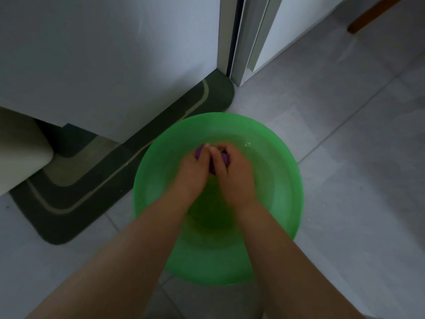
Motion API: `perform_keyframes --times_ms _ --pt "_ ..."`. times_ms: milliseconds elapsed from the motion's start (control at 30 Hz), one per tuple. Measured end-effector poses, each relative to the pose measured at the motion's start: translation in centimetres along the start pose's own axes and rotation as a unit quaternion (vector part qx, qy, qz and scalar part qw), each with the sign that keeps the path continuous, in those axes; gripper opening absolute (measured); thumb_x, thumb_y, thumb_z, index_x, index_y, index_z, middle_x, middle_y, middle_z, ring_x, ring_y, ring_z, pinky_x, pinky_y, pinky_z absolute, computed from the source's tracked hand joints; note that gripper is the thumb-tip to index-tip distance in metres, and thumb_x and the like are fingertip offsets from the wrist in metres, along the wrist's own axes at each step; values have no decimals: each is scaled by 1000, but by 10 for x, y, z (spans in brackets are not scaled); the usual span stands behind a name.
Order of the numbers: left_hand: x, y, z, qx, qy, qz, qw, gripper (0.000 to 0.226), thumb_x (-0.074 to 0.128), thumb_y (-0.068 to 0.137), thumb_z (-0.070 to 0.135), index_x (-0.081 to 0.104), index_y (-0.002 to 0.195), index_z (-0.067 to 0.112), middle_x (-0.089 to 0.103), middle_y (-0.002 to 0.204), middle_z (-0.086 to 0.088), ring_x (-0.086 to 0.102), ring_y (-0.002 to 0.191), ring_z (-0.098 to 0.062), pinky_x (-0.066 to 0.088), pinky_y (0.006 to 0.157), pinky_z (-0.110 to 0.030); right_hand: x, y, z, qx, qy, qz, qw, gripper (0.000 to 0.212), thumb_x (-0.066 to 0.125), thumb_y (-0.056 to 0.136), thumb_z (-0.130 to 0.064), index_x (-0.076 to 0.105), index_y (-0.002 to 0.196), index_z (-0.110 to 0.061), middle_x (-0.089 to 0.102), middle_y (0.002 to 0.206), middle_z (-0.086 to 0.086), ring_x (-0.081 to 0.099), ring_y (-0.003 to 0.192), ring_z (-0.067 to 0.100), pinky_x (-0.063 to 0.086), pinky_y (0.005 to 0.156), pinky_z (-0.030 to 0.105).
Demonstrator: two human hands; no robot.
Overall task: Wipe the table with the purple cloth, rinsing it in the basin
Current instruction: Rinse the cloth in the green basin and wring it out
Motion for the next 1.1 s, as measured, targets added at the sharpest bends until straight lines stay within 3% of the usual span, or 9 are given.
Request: perform_keyframes --times_ms 133,267,367,400,500,600,733,933,1100 --pt "-16 7 -11 106 347 87 928 34 53 84 30 48 109 7 44 121 -22 42 110 -35 33 92 -41 -7 -5 26 0 -177 -19 984 37 65 83 -32 57 116 -17 44 127 9 51 105 26 44 91 36" --pt "15 -2 -38 160 408 20 899 63 52 86 29 21 141 25 9 154 -7 6 140 -29 11 112 -45 22 -35 65 104 -385 -113 910 42 41 93 -43 51 129 -23 17 154 10 21 137 35 12 111 54" --pt "24 -5 -63 136 424 -26 895 66 43 90 20 4 143 31 -5 155 0 -2 142 -27 7 113 -44 37 -47 65 20 -426 -122 896 53 44 81 -45 57 126 -21 43 143 12 47 124 39 33 97 64" --pt "23 -5 -69 122 416 -26 900 67 42 90 16 3 143 31 -6 155 -1 -1 141 -29 8 113 -45 34 -46 71 35 -410 -118 904 57 48 82 -40 48 134 -19 32 149 13 40 129 40 28 102 62" --pt "21 -6 -65 98 292 1 951 60 41 89 6 16 143 19 15 151 -15 20 134 -33 18 109 -37 28 -44 88 153 -276 -95 944 64 45 91 -21 14 148 -16 -5 156 13 4 140 39 2 114 43" --pt "22 -7 -54 -3 -33 8 999 34 34 95 9 43 127 5 48 125 -13 45 108 -19 34 85 -12 46 -40 65 181 -16 -54 982 53 35 84 -26 46 131 -4 32 147 21 24 137 35 7 114 31" --pt "29 -13 -38 -75 -220 -8 973 39 29 98 29 58 104 4 62 100 -12 58 89 -19 46 75 -21 44 -39 53 248 252 66 933 17 48 91 -11 57 101 -22 60 115 14 55 110 26 41 102 38" --pt "20 -20 -5 -16 -254 23 967 38 34 97 24 61 89 -2 61 70 -4 56 48 5 42 47 -8 23 -20 23 135 252 85 954 25 49 94 -24 54 72 -14 59 75 16 55 71 19 47 68 36" --pt "21 -13 -5 -69 -181 -36 980 42 32 95 42 57 73 16 55 53 -1 46 40 -10 31 37 -13 7 -1 -5 15 32 -13 999 36 39 97 -36 52 77 -8 55 69 6 52 67 23 41 62 35"
Point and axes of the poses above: each hand's wrist, its own y-axis towards the middle knuckle, its own x-axis out of the palm, z = x × y, the point moved 8 cm from there along y, towards the middle knuckle
